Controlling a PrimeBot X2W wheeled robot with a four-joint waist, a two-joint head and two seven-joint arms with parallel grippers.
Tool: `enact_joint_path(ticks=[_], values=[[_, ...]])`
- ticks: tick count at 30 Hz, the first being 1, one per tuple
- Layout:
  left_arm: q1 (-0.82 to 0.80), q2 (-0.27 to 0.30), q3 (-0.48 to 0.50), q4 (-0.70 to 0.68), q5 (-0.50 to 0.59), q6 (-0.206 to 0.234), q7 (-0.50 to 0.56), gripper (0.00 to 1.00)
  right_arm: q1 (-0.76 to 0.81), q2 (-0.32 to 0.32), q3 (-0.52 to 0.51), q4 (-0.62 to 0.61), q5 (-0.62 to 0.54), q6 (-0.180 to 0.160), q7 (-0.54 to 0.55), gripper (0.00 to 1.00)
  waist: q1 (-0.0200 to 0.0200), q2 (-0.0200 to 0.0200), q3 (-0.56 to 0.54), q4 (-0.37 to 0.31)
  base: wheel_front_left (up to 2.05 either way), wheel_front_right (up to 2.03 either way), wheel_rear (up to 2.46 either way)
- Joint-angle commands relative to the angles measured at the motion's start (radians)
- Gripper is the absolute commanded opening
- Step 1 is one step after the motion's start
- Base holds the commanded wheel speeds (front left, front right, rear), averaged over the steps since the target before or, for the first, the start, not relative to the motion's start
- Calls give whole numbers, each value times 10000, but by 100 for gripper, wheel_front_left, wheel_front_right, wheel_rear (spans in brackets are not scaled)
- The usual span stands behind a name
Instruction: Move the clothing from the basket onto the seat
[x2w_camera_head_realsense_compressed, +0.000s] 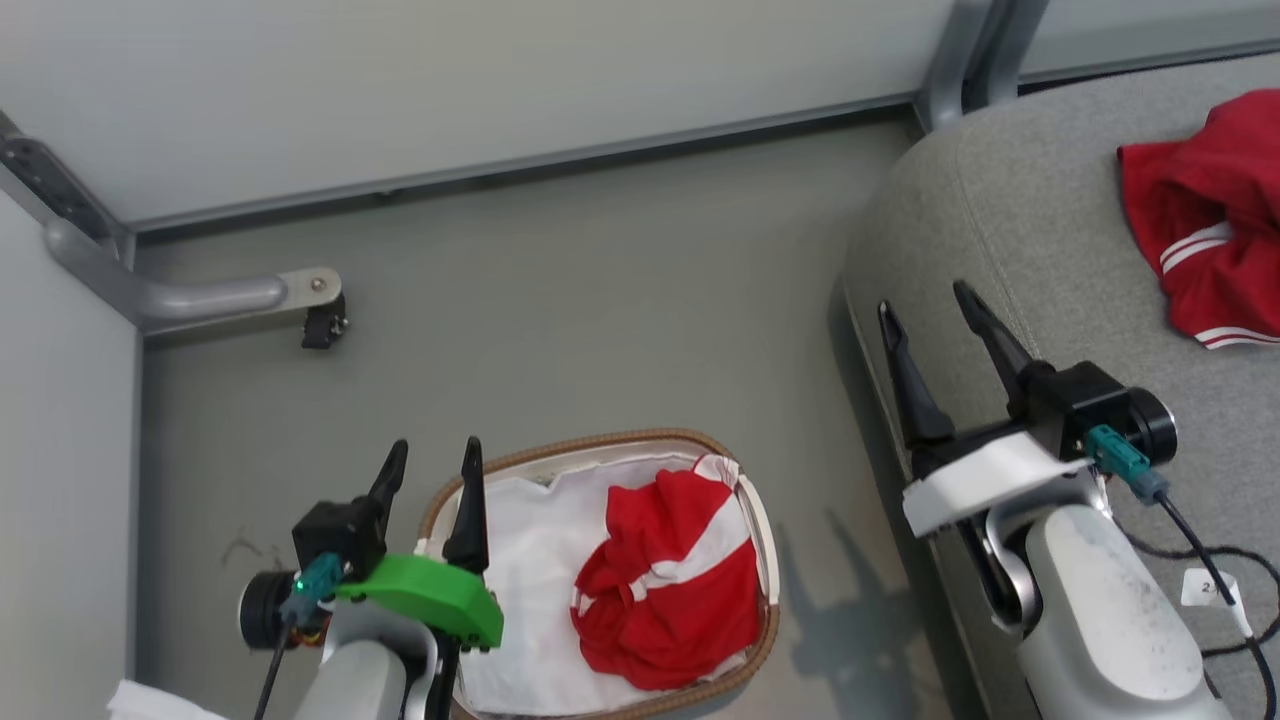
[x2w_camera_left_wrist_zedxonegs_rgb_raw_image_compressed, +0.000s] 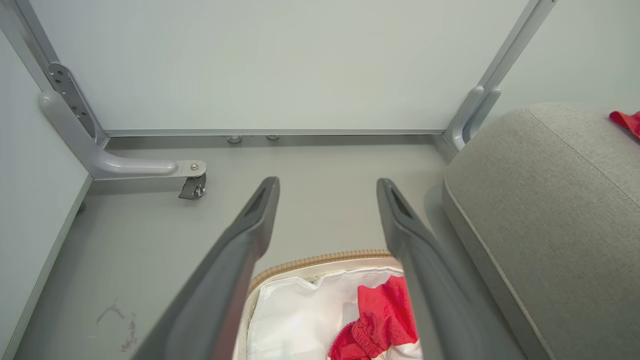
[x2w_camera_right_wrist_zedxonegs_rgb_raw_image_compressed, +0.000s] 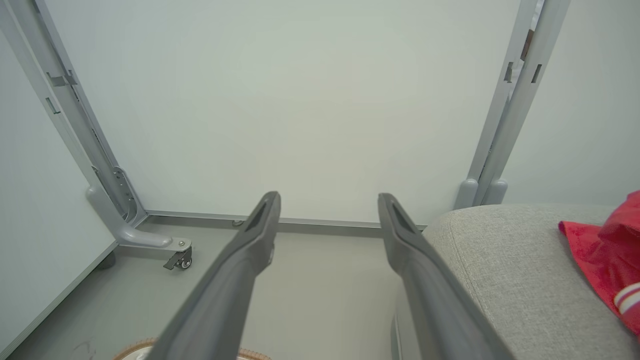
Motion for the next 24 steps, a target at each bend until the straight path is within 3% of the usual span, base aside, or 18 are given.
enact_joint_path(ticks=[1,11,24], values=[[-521,40,-66,98,-106,-85,5,100,-383,-37,91,-191,66,-14,-4,100,1,0,1358,-673,0,0,0],[-2884,54,-591,1581,-346,-353,7,100,-1921,2,520,-1117,403,-14,-4,100,1,0,3601,-1594,0,0,0],[-5039,58,-609,3806,-289,-608,5,100,-2751,21,593,-1874,896,-14,-4,100,1,0,5551,-2344,0,0,0]])
